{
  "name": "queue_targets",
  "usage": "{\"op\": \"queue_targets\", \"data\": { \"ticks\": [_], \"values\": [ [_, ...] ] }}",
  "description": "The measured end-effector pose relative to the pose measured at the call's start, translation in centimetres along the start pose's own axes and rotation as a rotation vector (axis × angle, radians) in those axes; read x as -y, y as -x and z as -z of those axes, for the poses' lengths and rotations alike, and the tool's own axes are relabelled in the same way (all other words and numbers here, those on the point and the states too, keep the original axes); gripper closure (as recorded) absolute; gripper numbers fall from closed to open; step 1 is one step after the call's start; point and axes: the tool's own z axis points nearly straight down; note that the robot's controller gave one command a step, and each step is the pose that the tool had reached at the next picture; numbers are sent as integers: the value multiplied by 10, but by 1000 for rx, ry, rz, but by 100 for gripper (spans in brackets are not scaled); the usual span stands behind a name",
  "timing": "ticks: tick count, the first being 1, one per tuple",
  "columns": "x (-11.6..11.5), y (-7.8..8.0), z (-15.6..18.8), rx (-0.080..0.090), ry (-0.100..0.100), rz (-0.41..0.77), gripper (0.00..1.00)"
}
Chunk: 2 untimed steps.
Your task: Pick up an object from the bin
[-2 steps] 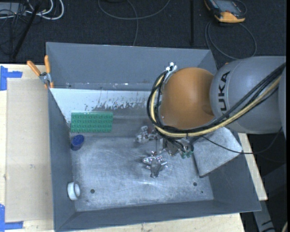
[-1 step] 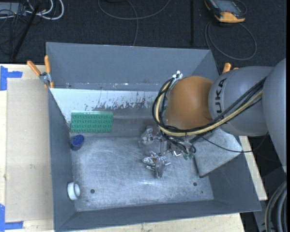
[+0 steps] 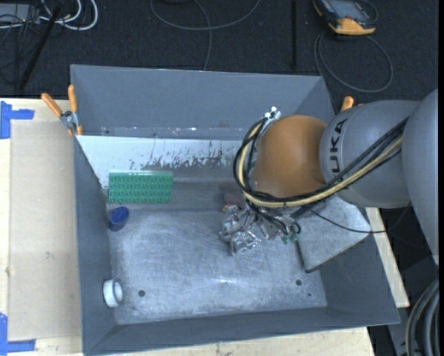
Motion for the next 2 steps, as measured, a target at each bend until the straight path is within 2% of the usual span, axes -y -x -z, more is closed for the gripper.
{"op": "queue_targets", "data": {
  "ticks": [1,2],
  "values": [
    [5,9,99,3,-2,54,100],
    [13,12,160,4,-2,68,100]
  ]
}}
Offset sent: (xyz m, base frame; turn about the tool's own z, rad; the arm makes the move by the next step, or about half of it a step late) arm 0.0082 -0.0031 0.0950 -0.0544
